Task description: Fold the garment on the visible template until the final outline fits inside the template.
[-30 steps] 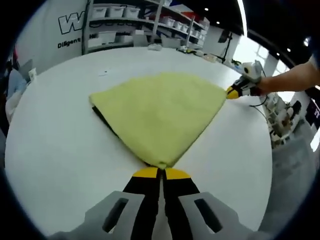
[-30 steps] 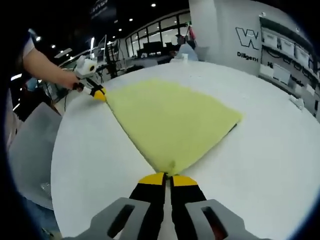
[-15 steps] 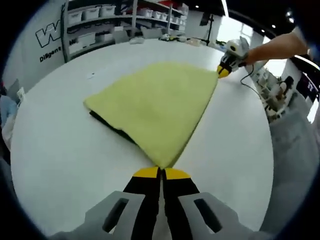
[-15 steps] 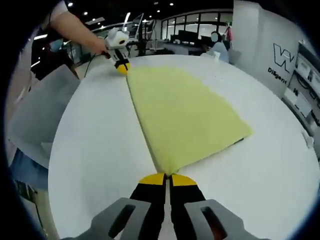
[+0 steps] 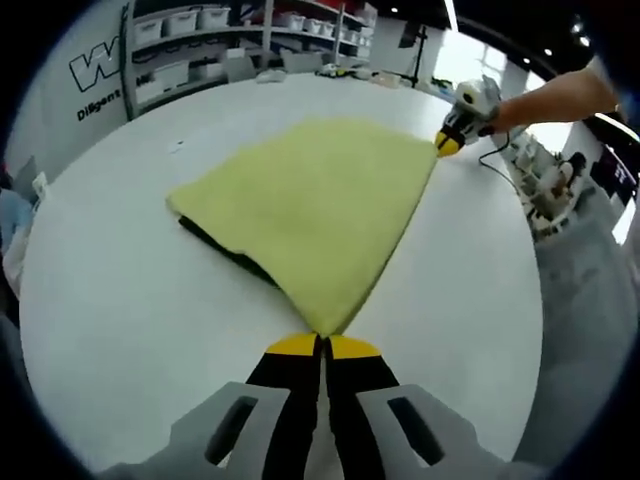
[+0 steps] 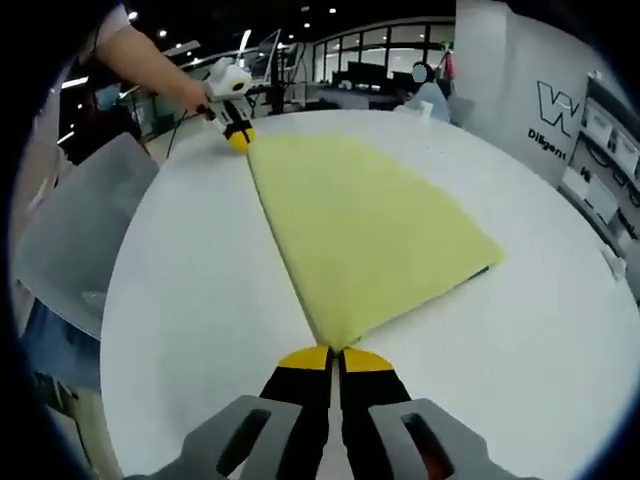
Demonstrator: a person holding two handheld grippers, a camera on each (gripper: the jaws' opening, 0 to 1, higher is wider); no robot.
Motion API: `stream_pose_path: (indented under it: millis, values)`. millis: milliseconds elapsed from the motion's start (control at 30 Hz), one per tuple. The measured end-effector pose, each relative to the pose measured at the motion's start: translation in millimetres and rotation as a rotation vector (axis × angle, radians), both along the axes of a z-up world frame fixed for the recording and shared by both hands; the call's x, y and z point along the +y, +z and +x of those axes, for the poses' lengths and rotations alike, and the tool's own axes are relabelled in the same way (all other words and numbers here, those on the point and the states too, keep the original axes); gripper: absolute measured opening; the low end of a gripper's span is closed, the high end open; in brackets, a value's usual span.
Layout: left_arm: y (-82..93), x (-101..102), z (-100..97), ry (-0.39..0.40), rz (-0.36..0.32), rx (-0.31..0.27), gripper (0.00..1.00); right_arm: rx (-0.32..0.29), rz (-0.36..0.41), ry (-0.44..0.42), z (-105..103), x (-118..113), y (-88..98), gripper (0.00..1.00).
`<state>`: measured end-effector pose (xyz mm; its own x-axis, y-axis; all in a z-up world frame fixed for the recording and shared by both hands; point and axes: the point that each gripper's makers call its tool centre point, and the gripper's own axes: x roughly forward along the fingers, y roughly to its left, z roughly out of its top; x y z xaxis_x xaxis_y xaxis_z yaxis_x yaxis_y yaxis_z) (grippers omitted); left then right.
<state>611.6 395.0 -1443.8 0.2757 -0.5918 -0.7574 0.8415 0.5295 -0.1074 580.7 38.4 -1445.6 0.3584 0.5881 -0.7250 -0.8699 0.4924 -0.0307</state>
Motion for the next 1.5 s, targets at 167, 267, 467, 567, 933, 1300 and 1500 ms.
stream_pose_path:
  millis: [167, 267, 467, 567, 933, 1300, 1500]
  values:
    - [2.4, 9.3, -7.7, 0.007, 0.008, -0.004, 0.00, 0.003, 0.004, -0.013, -5.5, -4.2, -0.5, 0.00]
    - [3.0, 14.2, -12.6, 0.012, 0.008, 0.001, 0.00, 0.005, 0.008, -0.009, -9.7, -2.2, -0.6, 0.00]
    - [8.2, 3.3, -5.5, 0.070, -0.028, -0.027, 0.05, -0.003, 0.014, -0.035, -8.5, -1.5, 0.0, 0.00]
    - [7.1, -5.2, -4.1, 0.074, -0.052, -0.011, 0.19, -0.002, 0.018, -0.044, -8.2, -1.7, -0.1, 0.00]
    - [1.8, -16.5, -8.3, 0.087, -0.085, 0.022, 0.02, 0.002, 0.009, -0.056, -7.3, 0.2, -0.1, 0.00]
    - [-2.0, 4.2, -28.6, 0.078, -0.061, 0.020, 0.02, 0.012, 0.018, -0.045, -22.7, 12.7, -1.0, 0.00]
    - [-0.2, 6.7, -33.0, 0.093, -0.071, 0.026, 0.02, 0.016, 0.028, -0.065, -26.2, 14.8, -0.5, 0.00]
